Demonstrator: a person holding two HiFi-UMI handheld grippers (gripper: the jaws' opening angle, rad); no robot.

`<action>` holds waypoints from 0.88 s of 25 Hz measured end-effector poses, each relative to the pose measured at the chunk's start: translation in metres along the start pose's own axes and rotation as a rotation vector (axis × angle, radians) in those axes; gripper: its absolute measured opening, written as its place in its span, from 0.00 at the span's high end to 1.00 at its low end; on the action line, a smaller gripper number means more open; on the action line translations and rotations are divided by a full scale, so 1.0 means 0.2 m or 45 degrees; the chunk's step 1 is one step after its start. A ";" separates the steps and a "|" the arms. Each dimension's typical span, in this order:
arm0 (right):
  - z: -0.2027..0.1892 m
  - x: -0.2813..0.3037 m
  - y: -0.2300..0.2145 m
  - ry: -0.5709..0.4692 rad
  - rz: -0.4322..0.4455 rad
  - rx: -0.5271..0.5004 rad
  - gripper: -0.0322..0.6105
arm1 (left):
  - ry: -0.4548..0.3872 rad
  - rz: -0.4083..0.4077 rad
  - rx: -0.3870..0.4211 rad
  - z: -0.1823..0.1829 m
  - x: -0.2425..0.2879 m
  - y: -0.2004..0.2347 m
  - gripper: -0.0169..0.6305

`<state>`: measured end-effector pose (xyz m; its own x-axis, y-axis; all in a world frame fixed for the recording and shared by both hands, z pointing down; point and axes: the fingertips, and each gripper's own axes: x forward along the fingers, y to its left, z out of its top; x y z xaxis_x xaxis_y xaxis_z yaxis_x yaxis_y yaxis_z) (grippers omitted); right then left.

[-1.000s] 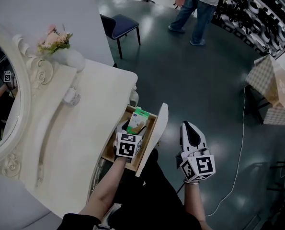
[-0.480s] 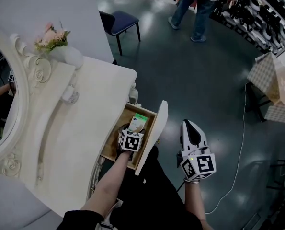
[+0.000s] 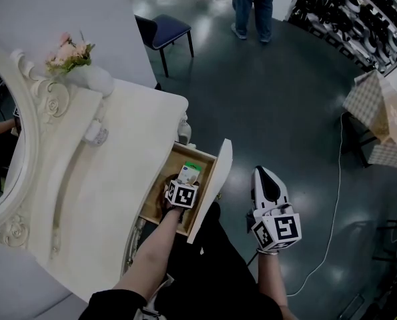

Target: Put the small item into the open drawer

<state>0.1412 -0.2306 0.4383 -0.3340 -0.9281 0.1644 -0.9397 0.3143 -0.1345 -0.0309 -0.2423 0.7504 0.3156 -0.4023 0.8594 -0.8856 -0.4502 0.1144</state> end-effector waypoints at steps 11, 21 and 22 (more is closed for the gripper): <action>-0.01 -0.01 -0.01 -0.006 0.003 0.011 0.95 | 0.012 0.040 0.022 -0.01 0.02 0.00 0.42; 0.00 -0.02 0.01 -0.013 0.005 0.010 0.95 | 0.020 0.047 0.022 -0.01 0.02 0.00 0.42; 0.00 -0.02 0.01 -0.014 0.003 0.009 0.95 | 0.023 0.045 0.023 -0.01 0.02 0.00 0.42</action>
<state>0.1413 -0.2258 0.4365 -0.3356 -0.9294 0.1536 -0.9383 0.3154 -0.1417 -0.0308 -0.2429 0.7544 0.2777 -0.4041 0.8716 -0.8898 -0.4502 0.0748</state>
